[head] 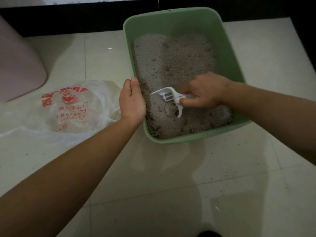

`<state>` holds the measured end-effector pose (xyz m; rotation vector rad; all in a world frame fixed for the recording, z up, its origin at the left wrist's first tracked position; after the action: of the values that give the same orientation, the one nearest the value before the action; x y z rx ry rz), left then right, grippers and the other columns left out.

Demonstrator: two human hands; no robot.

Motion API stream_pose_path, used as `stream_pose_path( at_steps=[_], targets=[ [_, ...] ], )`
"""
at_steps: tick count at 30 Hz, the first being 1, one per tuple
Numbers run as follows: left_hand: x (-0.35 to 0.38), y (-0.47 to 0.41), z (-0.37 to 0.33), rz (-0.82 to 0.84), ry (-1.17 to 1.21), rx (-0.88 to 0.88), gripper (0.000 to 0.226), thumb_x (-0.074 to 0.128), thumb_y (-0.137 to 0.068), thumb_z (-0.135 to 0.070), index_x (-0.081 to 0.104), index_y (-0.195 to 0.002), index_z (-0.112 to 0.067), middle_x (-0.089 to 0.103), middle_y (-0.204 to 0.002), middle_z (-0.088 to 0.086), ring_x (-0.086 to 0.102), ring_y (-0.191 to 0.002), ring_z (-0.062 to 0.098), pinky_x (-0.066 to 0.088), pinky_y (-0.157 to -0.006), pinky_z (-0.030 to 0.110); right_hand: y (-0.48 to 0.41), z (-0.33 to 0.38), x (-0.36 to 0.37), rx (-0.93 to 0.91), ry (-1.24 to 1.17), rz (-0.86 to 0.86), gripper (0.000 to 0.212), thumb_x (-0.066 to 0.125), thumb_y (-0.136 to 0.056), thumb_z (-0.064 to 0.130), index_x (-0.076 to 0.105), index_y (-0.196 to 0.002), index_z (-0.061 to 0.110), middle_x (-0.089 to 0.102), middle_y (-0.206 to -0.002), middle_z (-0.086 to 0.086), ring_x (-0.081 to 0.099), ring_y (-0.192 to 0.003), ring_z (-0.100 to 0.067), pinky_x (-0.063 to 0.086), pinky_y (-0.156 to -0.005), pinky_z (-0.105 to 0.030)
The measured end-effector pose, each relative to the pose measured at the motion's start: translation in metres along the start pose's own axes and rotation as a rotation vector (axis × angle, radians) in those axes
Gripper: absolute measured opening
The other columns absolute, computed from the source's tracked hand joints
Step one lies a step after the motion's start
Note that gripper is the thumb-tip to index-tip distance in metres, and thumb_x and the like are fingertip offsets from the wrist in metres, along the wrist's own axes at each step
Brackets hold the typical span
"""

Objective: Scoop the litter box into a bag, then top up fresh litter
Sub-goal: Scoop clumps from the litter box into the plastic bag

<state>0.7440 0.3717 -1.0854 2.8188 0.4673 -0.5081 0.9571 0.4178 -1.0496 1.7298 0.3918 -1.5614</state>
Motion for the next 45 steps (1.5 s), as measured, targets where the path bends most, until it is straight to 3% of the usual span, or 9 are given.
stream_pose_path(
  at_steps=[6, 11, 14, 20, 26, 32, 38, 45],
  targets=[
    [0.0, 0.001, -0.002, 0.001, 0.033, -0.003, 0.038, 0.033, -0.105, -0.031, 0.031, -0.068, -0.022, 0.033, -0.065, -0.009, 0.031, -0.054, 0.001, 0.027, -0.052, 0.018, 0.015, 0.012, 0.006, 0.005, -0.06, 0.035, 0.067, 0.016, -0.079, 0.074, 0.055, -0.076, 0.02, 0.052, -0.055, -0.001, 0.05, -0.05, -0.018, 0.037, -0.051, -0.029],
    [0.001, 0.001, -0.002, 0.001, 0.062, -0.026, 0.038, 0.033, -0.104, -0.032, 0.032, -0.068, -0.022, 0.033, -0.065, -0.009, 0.031, -0.058, 0.005, 0.028, -0.056, 0.023, 0.025, 0.019, 0.014, 0.144, -0.266, 0.185, 0.059, 0.034, -0.096, 0.061, 0.049, -0.066, 0.012, 0.048, -0.059, -0.006, 0.044, -0.054, -0.022, 0.037, -0.054, -0.035],
    [0.002, 0.001, -0.002, 0.0, 0.085, -0.022, 0.038, 0.034, -0.104, -0.031, 0.032, -0.068, -0.022, 0.032, -0.065, -0.009, 0.03, -0.057, 0.005, 0.028, -0.055, 0.021, 0.028, 0.021, 0.016, 0.204, -0.355, 0.212, 0.056, 0.037, -0.096, 0.058, 0.049, -0.066, 0.012, 0.047, -0.061, -0.007, 0.043, -0.056, -0.022, 0.034, -0.055, -0.034],
    [0.003, 0.0, 0.0, 0.001, 0.114, 0.002, 0.038, 0.034, -0.105, -0.029, 0.03, -0.067, -0.021, 0.031, -0.065, -0.009, 0.029, -0.055, 0.003, 0.028, -0.053, 0.017, 0.033, 0.025, 0.026, 0.193, -0.238, 0.009, 0.061, 0.031, -0.094, 0.063, 0.052, -0.065, 0.014, 0.051, -0.058, -0.006, 0.047, -0.054, -0.021, 0.037, -0.053, -0.034],
    [0.003, 0.001, 0.001, -0.005, 0.153, 0.006, 0.038, 0.034, -0.105, -0.027, 0.032, -0.067, -0.021, 0.032, -0.065, -0.009, 0.032, -0.049, -0.003, 0.03, -0.053, 0.013, 0.041, 0.016, 0.024, 0.139, -0.361, 0.019, 0.064, 0.018, -0.078, 0.071, 0.045, -0.061, 0.016, 0.048, -0.057, -0.008, 0.046, -0.054, -0.023, 0.036, -0.054, -0.036],
    [0.003, 0.001, 0.0, 0.001, 0.16, -0.01, 0.037, 0.034, -0.105, -0.028, 0.034, -0.068, -0.02, 0.033, -0.066, -0.01, 0.032, -0.051, -0.002, 0.03, -0.054, 0.013, 0.053, 0.025, 0.036, 0.193, -0.461, -0.042, 0.059, 0.021, -0.079, 0.067, 0.044, -0.057, 0.017, 0.048, -0.056, -0.008, 0.049, -0.056, -0.025, 0.041, -0.055, -0.04],
    [0.004, -0.003, 0.005, 0.007, 0.164, -0.015, 0.03, 0.034, -0.105, -0.03, 0.047, -0.083, -0.013, 0.043, -0.073, -0.008, 0.038, -0.061, -0.004, 0.034, -0.059, 0.007, 0.056, 0.009, 0.028, 0.325, -0.483, -0.166, 0.064, 0.019, -0.078, 0.065, 0.045, -0.061, 0.009, 0.049, -0.058, -0.013, 0.042, -0.053, -0.025, 0.034, -0.052, -0.039],
    [0.003, -0.002, 0.002, -0.002, 0.094, 0.005, 0.037, 0.032, -0.105, -0.029, 0.035, -0.07, -0.02, 0.036, -0.069, -0.008, 0.034, -0.056, -0.001, 0.031, -0.055, 0.011, 0.062, 0.002, 0.022, 0.515, -0.646, -0.312, 0.059, 0.024, -0.079, 0.061, 0.038, -0.059, 0.007, 0.045, -0.057, -0.011, 0.037, -0.051, -0.016, 0.031, -0.053, -0.038]
  ],
)
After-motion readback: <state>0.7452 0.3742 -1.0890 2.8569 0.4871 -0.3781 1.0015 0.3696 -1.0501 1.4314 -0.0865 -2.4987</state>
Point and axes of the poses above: each hand's wrist, its own y-axis away from the middle knuckle, its own x-axis out of the palm, z = x × y, the point moved 1 cm from there along -y, towards the middle knuckle
